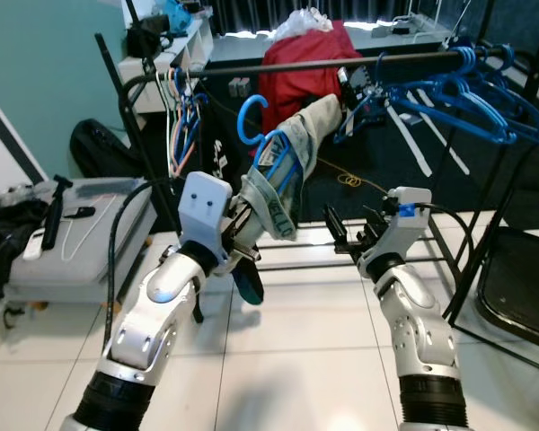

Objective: Hang hanger

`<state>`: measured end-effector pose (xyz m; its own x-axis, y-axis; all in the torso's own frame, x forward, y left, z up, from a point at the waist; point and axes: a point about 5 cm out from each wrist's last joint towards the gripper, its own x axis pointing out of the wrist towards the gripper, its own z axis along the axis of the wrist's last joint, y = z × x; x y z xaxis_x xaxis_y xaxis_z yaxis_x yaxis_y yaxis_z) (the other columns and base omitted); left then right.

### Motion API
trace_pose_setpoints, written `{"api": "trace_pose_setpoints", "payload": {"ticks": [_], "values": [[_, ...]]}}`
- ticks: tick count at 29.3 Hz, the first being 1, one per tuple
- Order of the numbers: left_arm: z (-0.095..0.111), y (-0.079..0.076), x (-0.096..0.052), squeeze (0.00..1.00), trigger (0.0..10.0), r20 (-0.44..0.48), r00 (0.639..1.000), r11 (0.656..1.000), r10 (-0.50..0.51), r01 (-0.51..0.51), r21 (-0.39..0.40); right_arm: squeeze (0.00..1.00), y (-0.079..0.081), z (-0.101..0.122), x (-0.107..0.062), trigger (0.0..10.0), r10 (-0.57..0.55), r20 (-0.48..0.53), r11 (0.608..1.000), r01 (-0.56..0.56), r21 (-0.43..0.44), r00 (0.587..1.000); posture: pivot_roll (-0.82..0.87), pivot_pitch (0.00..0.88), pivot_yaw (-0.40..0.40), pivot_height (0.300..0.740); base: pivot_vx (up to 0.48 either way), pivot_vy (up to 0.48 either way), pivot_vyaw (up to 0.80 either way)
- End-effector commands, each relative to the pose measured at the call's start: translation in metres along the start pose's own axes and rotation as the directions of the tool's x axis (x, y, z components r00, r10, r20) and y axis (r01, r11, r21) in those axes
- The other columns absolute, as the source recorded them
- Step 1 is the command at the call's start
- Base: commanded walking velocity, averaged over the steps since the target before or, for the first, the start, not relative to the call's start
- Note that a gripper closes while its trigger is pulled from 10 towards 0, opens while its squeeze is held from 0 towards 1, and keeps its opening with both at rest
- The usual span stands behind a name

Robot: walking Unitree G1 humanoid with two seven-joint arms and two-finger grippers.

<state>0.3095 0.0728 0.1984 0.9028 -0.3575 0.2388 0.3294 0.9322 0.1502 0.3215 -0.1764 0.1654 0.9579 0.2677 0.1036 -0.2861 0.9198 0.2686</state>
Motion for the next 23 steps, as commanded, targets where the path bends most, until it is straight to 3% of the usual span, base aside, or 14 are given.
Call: {"api": "trace_pose_setpoints", "payload": {"ticks": [1, 6, 12, 23], "values": [[-0.003, -0.001, 0.001, 0.0, 10.0, -0.029, 1.0, 1.0, 0.006, -0.006, 0.007, 0.0, -0.001, -0.001, -0.001, 10.0, -0.005, -0.005, 1.0, 0.005, -0.001, 1.0, -0.13, 0.066, 0.076, 0.74, 0.424, 0.0, 0.0], [-0.011, -0.003, 0.001, 0.0, 10.0, -0.075, 0.997, 1.0, 0.018, -0.018, -0.004, 0.0, -0.001, -0.001, -0.001, 10.0, -0.006, -0.004, 1.0, 0.006, 0.002, 1.0, -0.13, 0.068, 0.079, 0.74, 0.422, 0.0, 0.0], [-0.017, -0.011, 0.001, 0.0, 10.0, -0.127, 0.992, 0.997, 0.011, -0.021, -0.077, 0.0, 0.0, -0.002, 0.0, 10.0, -0.004, -0.006, 1.0, 0.004, 0.009, 1.0, -0.13, 0.079, 0.082, 0.74, 0.426, 0.0, 0.0], [-0.015, -0.018, 0.005, 0.0, 10.0, -0.183, 0.982, 0.993, 0.049, -0.068, -0.098, 0.0, 0.0, 0.0, 0.001, 10.0, -0.006, -0.001, 1.0, 0.006, 0.013, 1.0, -0.13, 0.092, 0.083, 0.74, 0.43, 0.0, 0.0]]}}
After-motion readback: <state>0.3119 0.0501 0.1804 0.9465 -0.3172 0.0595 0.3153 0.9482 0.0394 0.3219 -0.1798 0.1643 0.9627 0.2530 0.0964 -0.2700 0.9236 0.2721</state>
